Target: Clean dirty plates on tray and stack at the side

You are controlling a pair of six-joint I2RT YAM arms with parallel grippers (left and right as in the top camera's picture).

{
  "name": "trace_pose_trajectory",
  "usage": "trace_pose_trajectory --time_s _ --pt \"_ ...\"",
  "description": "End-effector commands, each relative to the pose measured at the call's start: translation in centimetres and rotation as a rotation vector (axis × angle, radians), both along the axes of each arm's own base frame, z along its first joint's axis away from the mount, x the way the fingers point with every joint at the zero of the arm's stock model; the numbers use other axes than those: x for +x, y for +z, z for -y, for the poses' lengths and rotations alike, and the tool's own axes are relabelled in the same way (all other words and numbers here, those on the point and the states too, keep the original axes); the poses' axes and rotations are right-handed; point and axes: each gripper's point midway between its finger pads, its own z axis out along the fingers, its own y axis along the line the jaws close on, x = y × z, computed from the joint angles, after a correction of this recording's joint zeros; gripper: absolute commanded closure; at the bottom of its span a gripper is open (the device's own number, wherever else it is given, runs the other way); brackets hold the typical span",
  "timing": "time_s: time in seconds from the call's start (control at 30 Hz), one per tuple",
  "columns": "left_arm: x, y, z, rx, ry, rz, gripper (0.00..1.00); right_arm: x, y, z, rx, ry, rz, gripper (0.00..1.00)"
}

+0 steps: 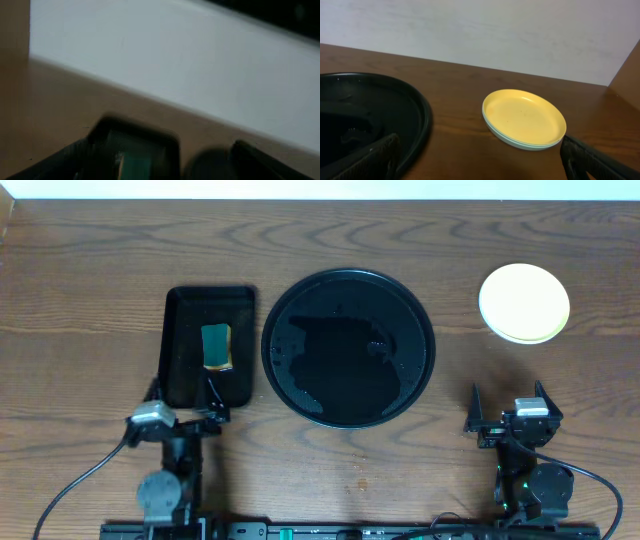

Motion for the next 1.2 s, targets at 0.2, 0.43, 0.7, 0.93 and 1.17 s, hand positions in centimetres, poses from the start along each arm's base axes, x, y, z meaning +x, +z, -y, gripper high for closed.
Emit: trace_pose_trajectory --time_s 0.2,0.43,0.7,0.93,1.17 --pt "-0.2 -5.6 1.0 0.132 -0.049 -0.229 0.1 0.0 0.0 0.5 0.019 -0.021 0.0 0.01" --pt "-0.2 -5.6 1.3 0.178 -0.065 -0.23 0.1 0.0 0.0 0.5 0.019 -0.021 0.0 0.01" --pt "-0.2 -5.6 1.3 0.178 -0.064 -0.23 0.1 0.0 0.0 0.5 0.019 -0.021 0.0 0.01" --pt "-0.2 -5.7 1.3 0.178 -0.064 -0.233 0.1 0.0 0.0 0.5 0.019 -0.021 0.0 0.01" --pt "-0.2 -5.7 1.3 0.178 -0.064 -0.233 0.1 0.0 0.0 0.5 0.019 -0.021 0.0 0.01"
